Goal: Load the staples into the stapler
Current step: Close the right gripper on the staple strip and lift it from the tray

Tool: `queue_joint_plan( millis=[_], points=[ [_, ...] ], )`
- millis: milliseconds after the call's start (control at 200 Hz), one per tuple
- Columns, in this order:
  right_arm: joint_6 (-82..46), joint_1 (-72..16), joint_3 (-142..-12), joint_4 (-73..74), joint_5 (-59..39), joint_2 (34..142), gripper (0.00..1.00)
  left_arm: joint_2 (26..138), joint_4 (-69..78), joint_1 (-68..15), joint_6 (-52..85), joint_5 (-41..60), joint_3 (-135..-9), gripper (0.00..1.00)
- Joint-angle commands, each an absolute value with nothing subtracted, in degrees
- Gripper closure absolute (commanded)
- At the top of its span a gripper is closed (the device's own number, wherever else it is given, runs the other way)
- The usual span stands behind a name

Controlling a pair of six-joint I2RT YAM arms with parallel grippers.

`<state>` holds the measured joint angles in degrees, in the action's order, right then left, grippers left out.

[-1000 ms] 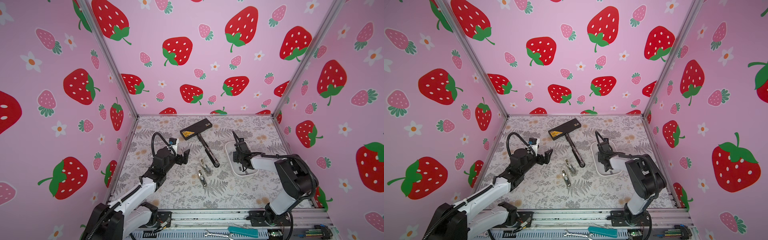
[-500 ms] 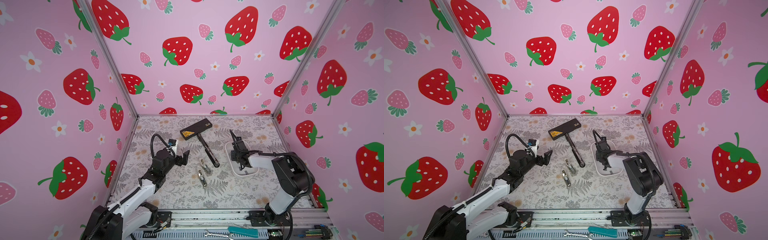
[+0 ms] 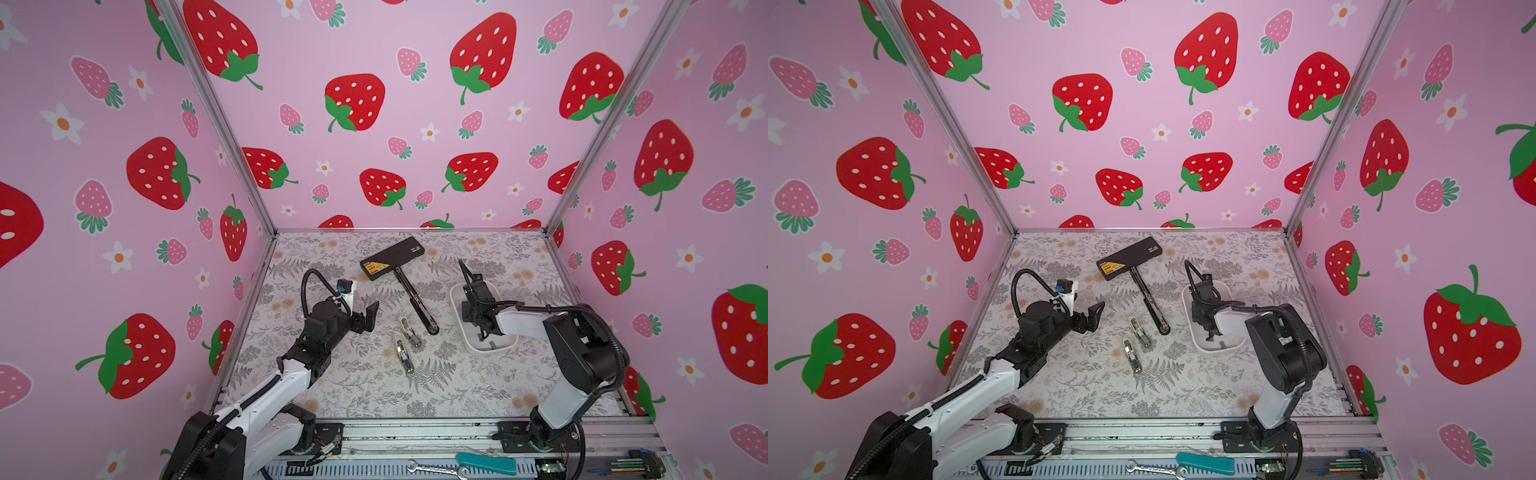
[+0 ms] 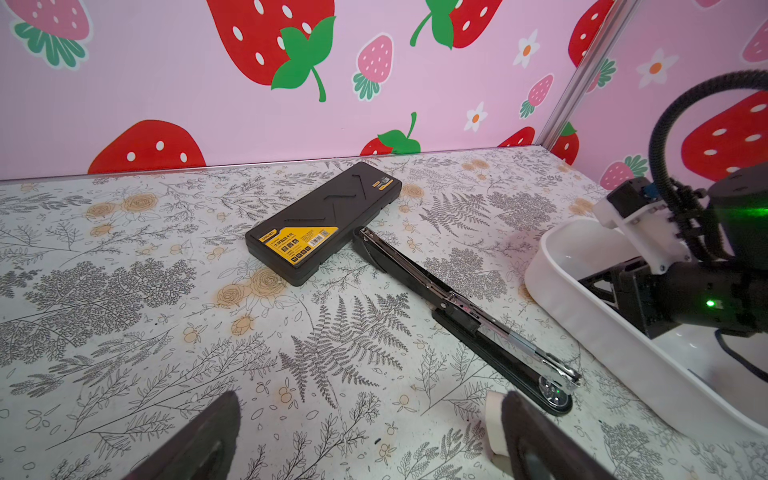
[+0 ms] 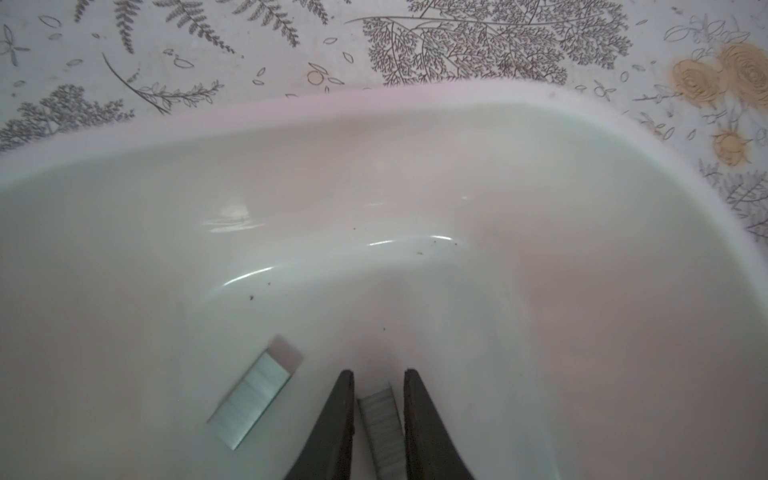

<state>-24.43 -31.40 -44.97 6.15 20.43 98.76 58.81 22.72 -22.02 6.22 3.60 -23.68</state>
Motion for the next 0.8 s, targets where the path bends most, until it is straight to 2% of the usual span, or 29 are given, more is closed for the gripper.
queue_joint_plan(
  millis=[0, 310, 450, 640, 795],
  points=[
    [-25.4, -31.9, -43.4, 0.6, 19.0, 99.4, 0.77, 58.6, 24.9, -22.0, 6.1, 3.9, -23.3, 0.01],
    [-25.4, -31.9, -43.4, 0.8, 19.0, 99.5, 0.89, 57.7, 24.6, -22.1, 6.3, 4.2, -22.9, 0.01],
    [-25.3, -31.9, -42.7, 1.3, 19.2, 98.2, 0.90, 57.3, 24.9, -22.1, 6.4, 4.7, -22.9, 0.01],
    [-24.3, -31.9, -39.1, 5.3, 19.6, 92.6, 0.91, 55.6, 23.5, -22.1, 7.3, 9.0, -22.9, 0.01],
    [-23.8, -33.3, -35.1, 7.3, 20.7, 83.8, 0.93, 52.3, 23.6, -22.1, 8.1, 8.3, -21.0, 0.01]
  ],
)
